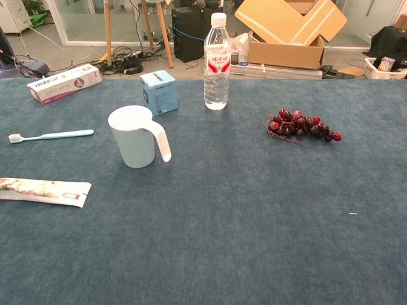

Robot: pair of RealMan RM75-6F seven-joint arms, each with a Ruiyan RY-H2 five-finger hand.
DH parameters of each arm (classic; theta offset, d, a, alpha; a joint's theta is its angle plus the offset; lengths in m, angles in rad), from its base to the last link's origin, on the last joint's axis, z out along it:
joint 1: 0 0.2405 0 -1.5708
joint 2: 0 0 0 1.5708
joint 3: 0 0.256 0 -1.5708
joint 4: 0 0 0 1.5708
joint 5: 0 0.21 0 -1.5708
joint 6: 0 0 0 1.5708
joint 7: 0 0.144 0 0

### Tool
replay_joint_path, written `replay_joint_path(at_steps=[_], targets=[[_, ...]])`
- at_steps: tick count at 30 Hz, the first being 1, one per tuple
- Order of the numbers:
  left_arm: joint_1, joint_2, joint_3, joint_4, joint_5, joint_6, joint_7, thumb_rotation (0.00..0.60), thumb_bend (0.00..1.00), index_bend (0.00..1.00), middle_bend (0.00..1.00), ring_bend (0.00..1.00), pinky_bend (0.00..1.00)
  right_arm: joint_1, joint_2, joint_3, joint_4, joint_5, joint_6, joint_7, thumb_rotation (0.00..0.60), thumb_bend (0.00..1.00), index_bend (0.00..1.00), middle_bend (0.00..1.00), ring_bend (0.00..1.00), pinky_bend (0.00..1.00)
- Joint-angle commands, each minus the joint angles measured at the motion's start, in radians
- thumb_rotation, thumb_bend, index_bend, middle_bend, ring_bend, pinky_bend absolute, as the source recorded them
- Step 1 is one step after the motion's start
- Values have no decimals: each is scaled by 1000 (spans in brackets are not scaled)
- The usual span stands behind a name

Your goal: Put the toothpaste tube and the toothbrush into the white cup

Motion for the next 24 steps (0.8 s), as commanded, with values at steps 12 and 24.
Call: replay_joint_path(at_steps=[12, 24], targets=[[-132, -25, -47, -60, -186, -242, 167, 600, 0, 73, 0, 0, 44, -7, 15, 0, -3, -4, 12, 30, 600, 0, 0, 0, 43, 390], [-218, -79, -78, -13, -363, -379, 229, 600, 0, 279, 0, 0, 44, -8, 19, -3, -7, -5, 9, 37, 600, 0, 2, 1, 43, 390]])
